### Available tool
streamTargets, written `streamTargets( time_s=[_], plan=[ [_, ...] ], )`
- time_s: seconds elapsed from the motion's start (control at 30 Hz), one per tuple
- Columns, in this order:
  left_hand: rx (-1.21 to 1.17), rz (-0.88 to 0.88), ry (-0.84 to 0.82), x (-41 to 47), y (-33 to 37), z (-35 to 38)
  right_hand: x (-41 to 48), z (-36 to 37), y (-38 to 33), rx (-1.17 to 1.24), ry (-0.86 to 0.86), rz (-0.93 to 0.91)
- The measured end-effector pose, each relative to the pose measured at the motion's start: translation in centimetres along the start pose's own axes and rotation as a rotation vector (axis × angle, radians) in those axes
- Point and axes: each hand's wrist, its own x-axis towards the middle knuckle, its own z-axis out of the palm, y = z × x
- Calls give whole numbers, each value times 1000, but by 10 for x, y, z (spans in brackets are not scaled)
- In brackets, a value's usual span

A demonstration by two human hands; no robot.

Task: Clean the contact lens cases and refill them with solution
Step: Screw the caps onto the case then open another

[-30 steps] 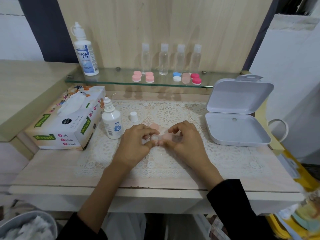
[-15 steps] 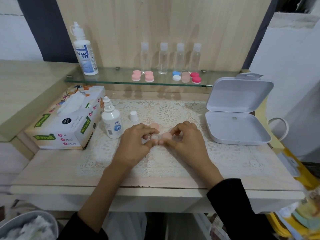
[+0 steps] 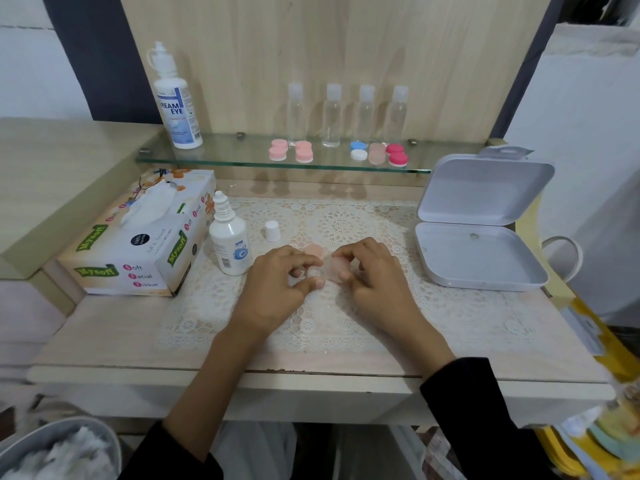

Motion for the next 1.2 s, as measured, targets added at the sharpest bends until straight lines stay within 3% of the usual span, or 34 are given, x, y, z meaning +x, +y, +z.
streamTargets(
  time_s=[0.17,0.4,0.5,0.67,0.8,1.2],
  plan=[
    [-1,15,3,0,1,0,7,0,4,257,77,186],
    [-5,4,0,-1,1,-1,33,1,11,-93,-56,133],
    [-4,-3,-6,-1,2,-1,34,4,12,-127,-84,104],
    [14,3,-12,-1,1,-2,26,-3,8,199,26,152],
    [61,27,-20,-2,1,-2,7,-8,-1,462,-23,214],
    [300,-21,-100,-4,0,0,1,-5,2,250,38,174]
  ],
)
